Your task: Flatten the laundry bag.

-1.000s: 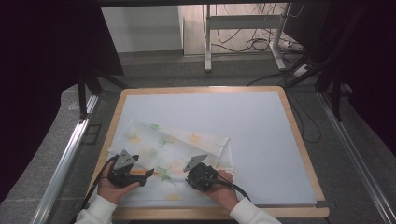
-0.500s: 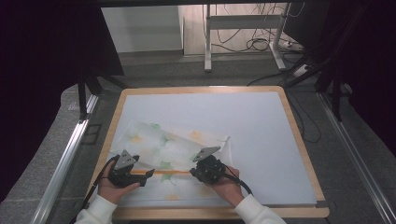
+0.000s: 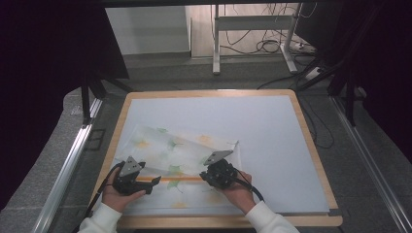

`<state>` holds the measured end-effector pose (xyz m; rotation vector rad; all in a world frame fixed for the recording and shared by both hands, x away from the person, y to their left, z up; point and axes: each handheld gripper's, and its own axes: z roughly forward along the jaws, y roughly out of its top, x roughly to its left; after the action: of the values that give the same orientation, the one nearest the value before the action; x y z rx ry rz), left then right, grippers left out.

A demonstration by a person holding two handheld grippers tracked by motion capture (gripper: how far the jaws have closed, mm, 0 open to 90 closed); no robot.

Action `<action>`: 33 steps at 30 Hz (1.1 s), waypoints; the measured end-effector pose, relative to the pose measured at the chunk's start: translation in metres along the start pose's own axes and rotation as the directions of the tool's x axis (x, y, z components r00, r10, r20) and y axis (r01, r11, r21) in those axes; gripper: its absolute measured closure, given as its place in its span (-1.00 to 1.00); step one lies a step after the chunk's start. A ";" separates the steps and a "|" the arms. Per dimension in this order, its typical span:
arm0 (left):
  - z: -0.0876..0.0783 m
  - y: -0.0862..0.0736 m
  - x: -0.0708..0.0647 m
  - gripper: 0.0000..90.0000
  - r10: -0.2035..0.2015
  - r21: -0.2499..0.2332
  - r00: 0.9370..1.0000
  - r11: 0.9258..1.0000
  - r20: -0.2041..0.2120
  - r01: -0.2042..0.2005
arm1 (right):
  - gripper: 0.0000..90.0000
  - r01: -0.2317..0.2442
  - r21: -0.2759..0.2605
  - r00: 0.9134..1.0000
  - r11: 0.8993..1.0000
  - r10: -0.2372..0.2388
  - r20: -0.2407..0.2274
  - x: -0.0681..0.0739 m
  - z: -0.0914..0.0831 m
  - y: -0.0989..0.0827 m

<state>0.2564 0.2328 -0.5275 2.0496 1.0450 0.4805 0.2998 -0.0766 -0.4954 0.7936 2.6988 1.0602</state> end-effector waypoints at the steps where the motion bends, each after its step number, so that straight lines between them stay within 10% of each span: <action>1: 0.000 0.000 0.000 -0.60 -0.001 0.000 1.000 1.000 0.000 0.001 | 0.96 0.000 -0.003 1.000 1.000 0.000 0.006 -0.001 -0.001 0.001; 33: 0.000 0.001 0.000 -0.60 0.003 -0.006 1.000 1.000 0.001 -0.003 | 0.97 -0.073 -0.067 0.994 0.995 0.078 0.080 -0.039 -0.013 0.010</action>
<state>0.2565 0.2322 -0.5267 2.0466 1.0387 0.4834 0.3332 -0.0987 -0.4817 0.9144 2.5715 1.0979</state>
